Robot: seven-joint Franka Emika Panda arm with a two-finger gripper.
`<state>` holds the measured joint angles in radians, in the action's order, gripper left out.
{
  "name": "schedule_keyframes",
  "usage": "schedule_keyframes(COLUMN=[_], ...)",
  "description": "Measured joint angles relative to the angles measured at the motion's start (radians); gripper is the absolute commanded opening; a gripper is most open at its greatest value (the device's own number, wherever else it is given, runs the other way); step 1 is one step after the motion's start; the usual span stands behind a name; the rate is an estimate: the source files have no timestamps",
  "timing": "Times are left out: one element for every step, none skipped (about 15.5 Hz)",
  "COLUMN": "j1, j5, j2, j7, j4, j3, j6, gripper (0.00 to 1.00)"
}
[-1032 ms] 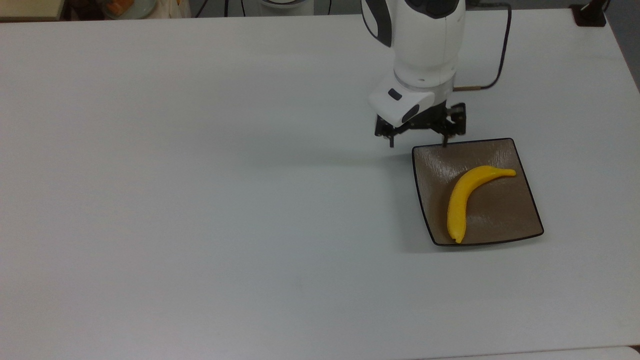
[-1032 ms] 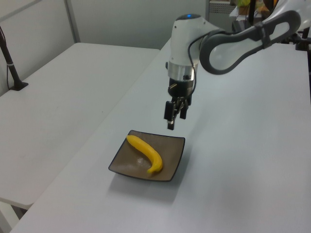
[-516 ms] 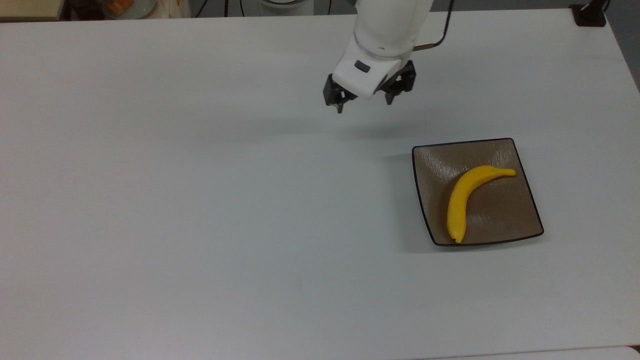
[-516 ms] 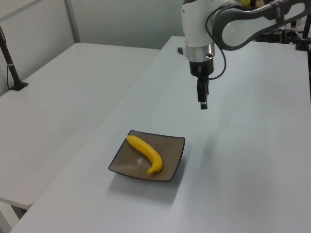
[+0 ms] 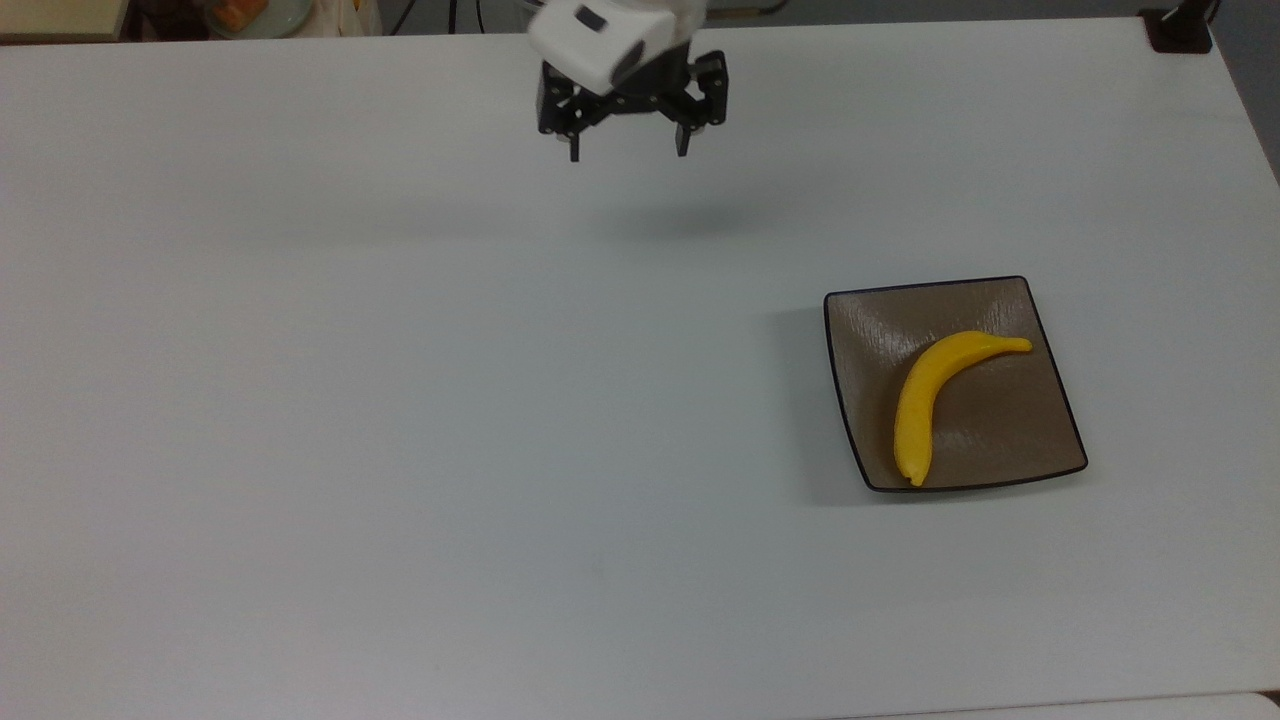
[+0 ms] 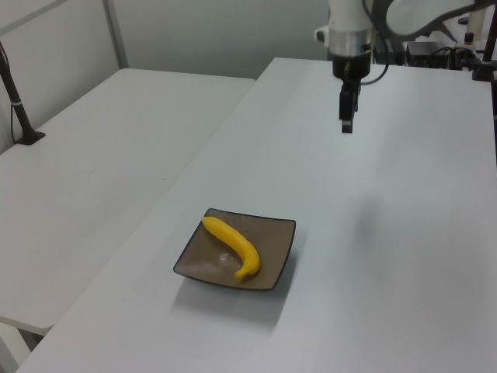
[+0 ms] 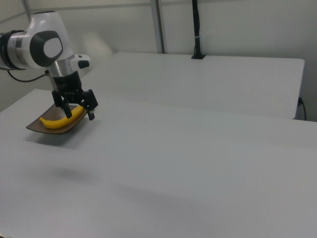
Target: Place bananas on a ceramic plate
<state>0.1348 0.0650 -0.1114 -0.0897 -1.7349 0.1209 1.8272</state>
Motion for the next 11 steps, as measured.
schedule_keyframes(j1=[-0.012,-0.023,-0.033,-0.041,-0.047,-0.049,-0.049,-0.049,-0.049,-0.049,-0.049], j5=[-0.021,-0.040,-0.053,-0.058,-0.060,-0.060,-0.060,-0.060,-0.061,-0.061,-0.062], j2=[0.023,0.045,0.063,0.077,0.093,0.102,0.107,0.108,0.108,0.108,0.108], j7=[0.001,0.002,0.003,0.005,0.011,0.012,0.012,0.012,0.012,0.012,0.012], j4=[-0.018,-0.037,-0.053,-0.068,-0.086,-0.096,-0.106,-0.110,-0.112,-0.113,-0.113], j3=[-0.007,-0.015,-0.021,-0.024,-0.026,-0.026,-0.026,-0.026,-0.026,-0.026,-0.026], j6=[0.018,0.038,0.051,0.057,0.061,0.062,0.062,0.062,0.063,0.063,0.063], gripper=[1.00,1.00,1.00,1.00,1.00,1.00,1.00,1.00,1.00,1.00,1.00])
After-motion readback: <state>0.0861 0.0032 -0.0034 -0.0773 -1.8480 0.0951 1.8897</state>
